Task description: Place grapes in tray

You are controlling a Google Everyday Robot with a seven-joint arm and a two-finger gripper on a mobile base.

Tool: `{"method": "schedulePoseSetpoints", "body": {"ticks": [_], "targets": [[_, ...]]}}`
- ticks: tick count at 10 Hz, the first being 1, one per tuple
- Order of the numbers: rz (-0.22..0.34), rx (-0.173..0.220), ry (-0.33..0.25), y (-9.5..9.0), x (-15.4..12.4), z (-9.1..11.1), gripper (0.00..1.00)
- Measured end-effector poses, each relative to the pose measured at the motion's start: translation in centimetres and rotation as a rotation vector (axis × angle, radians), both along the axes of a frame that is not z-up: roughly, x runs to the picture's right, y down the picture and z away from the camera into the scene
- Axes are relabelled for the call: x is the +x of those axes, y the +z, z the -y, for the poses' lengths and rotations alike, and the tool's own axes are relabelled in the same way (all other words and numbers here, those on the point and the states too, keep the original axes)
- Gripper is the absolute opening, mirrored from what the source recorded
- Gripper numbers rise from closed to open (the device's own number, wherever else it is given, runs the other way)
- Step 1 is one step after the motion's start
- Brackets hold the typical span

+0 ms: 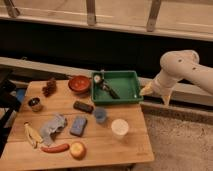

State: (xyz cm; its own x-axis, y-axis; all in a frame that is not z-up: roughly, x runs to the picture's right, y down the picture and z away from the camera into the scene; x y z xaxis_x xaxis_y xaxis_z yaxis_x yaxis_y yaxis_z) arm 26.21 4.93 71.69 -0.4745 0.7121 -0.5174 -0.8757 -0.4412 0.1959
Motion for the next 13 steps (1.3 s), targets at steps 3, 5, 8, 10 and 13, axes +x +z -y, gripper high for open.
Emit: {"method": "schedulePoseSetpoints", "body": {"ticks": [3,5,8,10,13], "targets": [[0.001,-0.006,0.001,0.0,0.0,0.0,0.80],[0.000,-0.007,0.001,0.0,0.0,0.0,0.80],[0.006,0.019,-0.005,-0.2,-0.2,0.0,0.80],[0.042,0.077,-0.025,-0.8,-1.4,0.9,0.80],[0.122,0.177,-0.077,-1.1,-7.4,4.3,0.80]]}}
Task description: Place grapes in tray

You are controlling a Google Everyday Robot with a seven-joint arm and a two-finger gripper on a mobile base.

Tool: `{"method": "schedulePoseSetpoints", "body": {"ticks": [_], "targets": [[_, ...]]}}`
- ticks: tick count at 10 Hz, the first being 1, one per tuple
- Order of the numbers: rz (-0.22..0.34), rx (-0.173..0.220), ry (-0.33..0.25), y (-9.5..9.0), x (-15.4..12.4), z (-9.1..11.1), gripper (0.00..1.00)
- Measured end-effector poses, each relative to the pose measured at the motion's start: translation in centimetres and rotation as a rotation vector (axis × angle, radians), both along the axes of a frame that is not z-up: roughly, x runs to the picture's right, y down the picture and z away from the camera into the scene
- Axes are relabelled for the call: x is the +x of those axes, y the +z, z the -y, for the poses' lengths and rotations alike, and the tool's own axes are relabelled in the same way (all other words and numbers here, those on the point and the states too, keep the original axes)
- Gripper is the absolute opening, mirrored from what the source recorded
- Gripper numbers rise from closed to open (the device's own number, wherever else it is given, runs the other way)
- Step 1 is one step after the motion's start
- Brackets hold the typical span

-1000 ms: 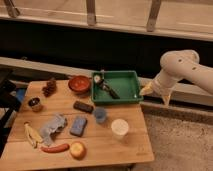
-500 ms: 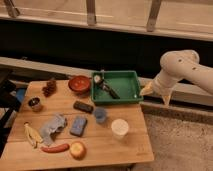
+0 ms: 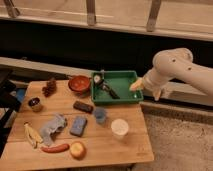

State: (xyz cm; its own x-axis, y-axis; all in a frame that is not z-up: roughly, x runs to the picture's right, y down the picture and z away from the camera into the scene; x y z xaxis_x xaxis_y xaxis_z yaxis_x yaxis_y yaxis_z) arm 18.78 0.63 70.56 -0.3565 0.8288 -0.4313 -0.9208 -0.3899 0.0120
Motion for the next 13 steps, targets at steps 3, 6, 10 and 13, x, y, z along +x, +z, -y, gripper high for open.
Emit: {"method": "schedulePoseSetpoints", "body": {"ticks": [3,6,10,13], "targets": [[0.079,0.081,-0.025,-1.3,-5.1,4.1,0.80],[0.196,0.141,-0.053,-2.0,-11.2,7.2,0.80],[0.396,0.166,-0.057,-3.4,-18.6,8.5,0.80],[0.397,0.166,-0.057,-3.4,-18.6,8.5,0.80]]}}
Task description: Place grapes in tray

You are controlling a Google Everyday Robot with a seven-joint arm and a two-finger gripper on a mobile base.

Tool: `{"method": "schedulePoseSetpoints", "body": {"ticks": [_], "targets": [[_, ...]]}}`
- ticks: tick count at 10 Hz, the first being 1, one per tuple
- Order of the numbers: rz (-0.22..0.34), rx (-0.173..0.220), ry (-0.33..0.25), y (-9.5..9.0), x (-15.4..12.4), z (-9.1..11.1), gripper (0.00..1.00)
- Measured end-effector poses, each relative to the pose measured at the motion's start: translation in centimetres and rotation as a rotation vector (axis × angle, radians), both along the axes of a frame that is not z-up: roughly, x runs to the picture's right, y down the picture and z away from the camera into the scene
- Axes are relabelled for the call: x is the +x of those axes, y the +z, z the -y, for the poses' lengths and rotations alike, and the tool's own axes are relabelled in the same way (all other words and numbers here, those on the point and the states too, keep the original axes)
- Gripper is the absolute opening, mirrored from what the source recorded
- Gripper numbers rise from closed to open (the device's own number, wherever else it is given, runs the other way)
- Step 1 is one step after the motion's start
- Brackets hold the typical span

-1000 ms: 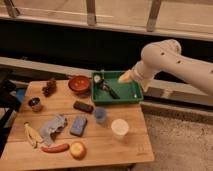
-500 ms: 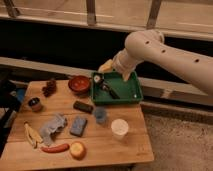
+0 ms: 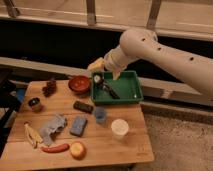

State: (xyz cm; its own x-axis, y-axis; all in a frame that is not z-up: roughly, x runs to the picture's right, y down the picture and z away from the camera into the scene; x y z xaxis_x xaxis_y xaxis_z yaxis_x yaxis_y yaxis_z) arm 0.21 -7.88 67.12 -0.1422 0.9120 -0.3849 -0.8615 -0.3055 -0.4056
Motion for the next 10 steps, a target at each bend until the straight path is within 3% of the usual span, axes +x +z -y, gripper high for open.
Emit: {"method": "schedulePoseSetpoints", "body": {"ticks": [4,6,10], "targets": [[0.023,-0.002,0.008,1.0,-0.5,0.4,0.80],[0.059,0.000,-0.012,2.4,-3.4,1.1,0.80],[0.144,0.005,-0.074,5.5,-12.3,2.9,0.80]]}}
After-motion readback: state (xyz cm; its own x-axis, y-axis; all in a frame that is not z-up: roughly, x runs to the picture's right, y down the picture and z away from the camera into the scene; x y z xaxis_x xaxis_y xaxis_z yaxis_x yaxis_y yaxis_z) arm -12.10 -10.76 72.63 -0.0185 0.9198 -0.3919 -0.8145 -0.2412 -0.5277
